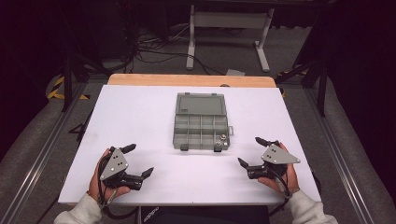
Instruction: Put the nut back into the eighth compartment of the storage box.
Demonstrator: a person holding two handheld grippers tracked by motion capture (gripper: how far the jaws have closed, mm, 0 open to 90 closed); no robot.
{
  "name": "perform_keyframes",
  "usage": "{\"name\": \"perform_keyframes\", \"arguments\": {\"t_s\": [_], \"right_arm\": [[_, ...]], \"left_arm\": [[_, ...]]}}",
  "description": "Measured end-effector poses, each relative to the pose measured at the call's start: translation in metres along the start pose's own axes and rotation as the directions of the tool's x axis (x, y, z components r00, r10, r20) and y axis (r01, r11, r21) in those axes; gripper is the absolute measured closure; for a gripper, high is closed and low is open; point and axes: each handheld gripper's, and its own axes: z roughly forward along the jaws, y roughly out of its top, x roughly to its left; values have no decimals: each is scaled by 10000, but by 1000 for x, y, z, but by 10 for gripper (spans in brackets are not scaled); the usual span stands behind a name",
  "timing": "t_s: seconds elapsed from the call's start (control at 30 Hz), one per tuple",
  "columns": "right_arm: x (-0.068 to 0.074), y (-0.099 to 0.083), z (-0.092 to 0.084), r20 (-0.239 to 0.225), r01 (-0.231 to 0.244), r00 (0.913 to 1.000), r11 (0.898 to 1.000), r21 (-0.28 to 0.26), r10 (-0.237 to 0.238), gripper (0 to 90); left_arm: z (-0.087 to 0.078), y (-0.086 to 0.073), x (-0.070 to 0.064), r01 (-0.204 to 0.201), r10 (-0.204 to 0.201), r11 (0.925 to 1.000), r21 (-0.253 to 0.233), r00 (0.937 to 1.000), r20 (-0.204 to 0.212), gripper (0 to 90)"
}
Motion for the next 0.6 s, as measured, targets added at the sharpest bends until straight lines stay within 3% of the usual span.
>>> {"name": "perform_keyframes", "arguments": {"t_s": [0.23, 0.43, 0.6], "right_arm": [[-10, -15, -12, 99, -627, 9980, 9980, -55, 627, 73], [-13, -23, -16, 490, -570, 9972, 9984, -70, 572, 76], [-13, -21, -18, 538, -601, 9966, 9978, -290, 616, 74]], "left_arm": [[0, 0, 2, 31, -31, 10000, 15, 9999, -135, 38], [-3, 2, 6, 109, -114, 9998, -179, 9996, -274, 37], [-2, 1, 5, 76, -77, 10000, -36, 9997, -222, 37]]}}
